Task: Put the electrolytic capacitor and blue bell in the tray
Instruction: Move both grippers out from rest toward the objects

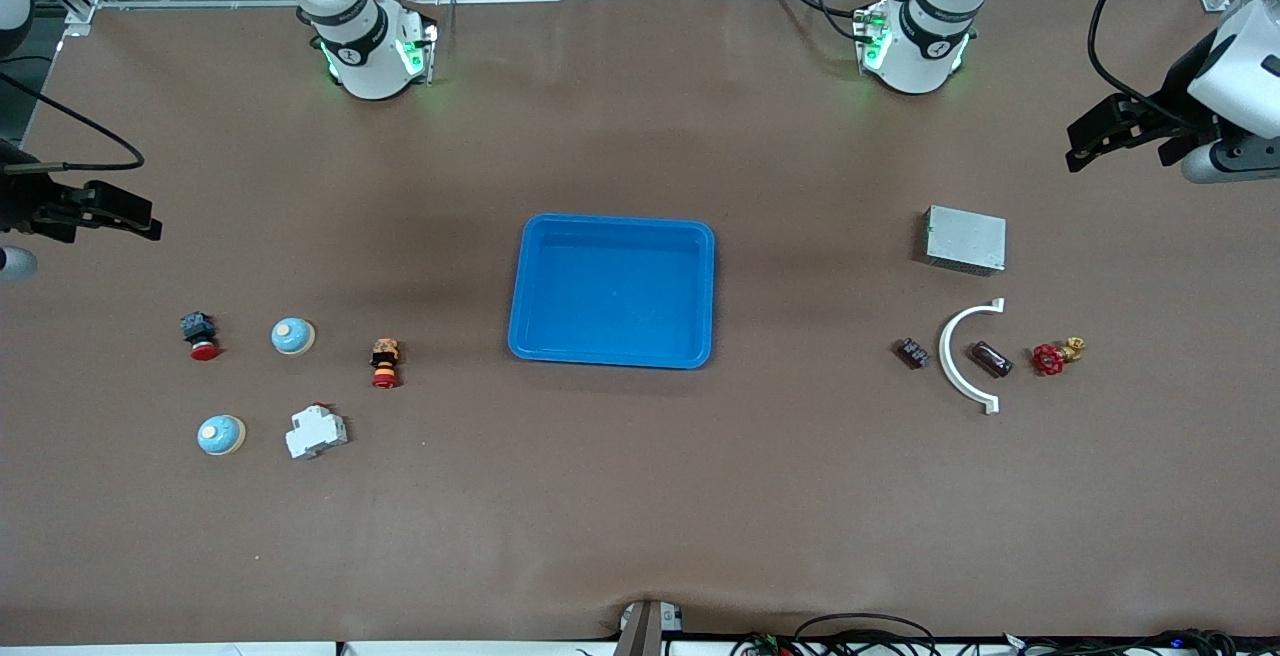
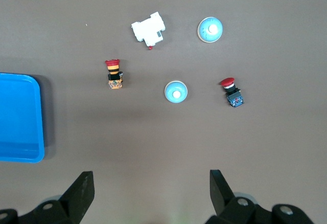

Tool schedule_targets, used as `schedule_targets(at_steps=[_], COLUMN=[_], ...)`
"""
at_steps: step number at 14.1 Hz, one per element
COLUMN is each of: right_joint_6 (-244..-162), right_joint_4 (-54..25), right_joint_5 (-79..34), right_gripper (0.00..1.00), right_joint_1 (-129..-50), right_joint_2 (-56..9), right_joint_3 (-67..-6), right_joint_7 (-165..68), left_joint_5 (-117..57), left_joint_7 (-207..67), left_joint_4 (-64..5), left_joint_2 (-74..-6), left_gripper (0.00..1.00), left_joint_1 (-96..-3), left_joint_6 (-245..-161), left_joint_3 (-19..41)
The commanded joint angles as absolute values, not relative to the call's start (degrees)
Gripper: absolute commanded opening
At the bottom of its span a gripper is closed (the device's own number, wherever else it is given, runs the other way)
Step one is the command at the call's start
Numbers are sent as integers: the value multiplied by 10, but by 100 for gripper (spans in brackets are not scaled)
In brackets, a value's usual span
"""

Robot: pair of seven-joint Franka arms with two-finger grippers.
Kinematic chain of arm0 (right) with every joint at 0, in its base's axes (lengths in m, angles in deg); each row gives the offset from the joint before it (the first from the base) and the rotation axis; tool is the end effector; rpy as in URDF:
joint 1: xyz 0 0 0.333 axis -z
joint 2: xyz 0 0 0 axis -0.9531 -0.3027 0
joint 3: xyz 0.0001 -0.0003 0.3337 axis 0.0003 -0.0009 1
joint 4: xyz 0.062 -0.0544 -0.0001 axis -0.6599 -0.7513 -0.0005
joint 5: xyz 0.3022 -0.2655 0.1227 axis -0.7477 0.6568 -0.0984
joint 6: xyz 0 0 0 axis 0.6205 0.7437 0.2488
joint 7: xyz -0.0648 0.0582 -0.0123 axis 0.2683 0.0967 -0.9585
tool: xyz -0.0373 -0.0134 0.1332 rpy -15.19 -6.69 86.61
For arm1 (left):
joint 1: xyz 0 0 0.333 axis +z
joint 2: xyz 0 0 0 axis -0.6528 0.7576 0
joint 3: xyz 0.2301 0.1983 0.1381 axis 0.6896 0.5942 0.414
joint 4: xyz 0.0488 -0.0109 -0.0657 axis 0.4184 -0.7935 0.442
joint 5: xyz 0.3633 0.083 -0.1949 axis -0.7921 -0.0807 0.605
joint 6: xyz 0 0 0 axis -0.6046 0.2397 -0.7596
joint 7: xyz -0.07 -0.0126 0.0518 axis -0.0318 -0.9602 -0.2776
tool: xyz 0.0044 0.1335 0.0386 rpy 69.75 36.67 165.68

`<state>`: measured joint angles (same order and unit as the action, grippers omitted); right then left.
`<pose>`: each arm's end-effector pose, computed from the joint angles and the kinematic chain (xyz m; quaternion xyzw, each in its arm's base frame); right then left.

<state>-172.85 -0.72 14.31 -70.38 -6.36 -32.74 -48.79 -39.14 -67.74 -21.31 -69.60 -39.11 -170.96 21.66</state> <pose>0.6050 -0.0373 0.5800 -0.9985 -0.0083 0.0534 0.0035 0.5458 -0.0568 0.6314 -0.9995 -0.0240 0.0206 0.0098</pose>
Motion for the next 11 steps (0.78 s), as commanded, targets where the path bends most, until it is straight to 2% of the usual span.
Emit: schedule_targets(at_steps=[1, 4, 8, 11], right_joint_6=[-1732, -1734, -1738, -1806], right_joint_4=[-11, -11, -16, -96], right_joint_5=[140, 140, 140, 139], right_gripper=[100, 100, 100, 100], right_joint_1=[-697, -697, -697, -696], right_joint_2=[-59, -59, -64, -50], right_joint_3=[-323, -323, -324, -325], right_joint_7=[-485, -485, -485, -485], left_joint_5=[-394, -401, -415, -417], left_joint_7=[-679, -682, -686, -677], left_joint_4=[-203, -204, -206, -255], left_joint_2=[-696, -692, -644, -631], left_gripper=[100, 100, 100, 100], left_joint_1=[-388, -388, -387, -380], left_joint_6=[-1698, -1698, -1698, -1757], left_joint_3=[215, 217, 214, 216])
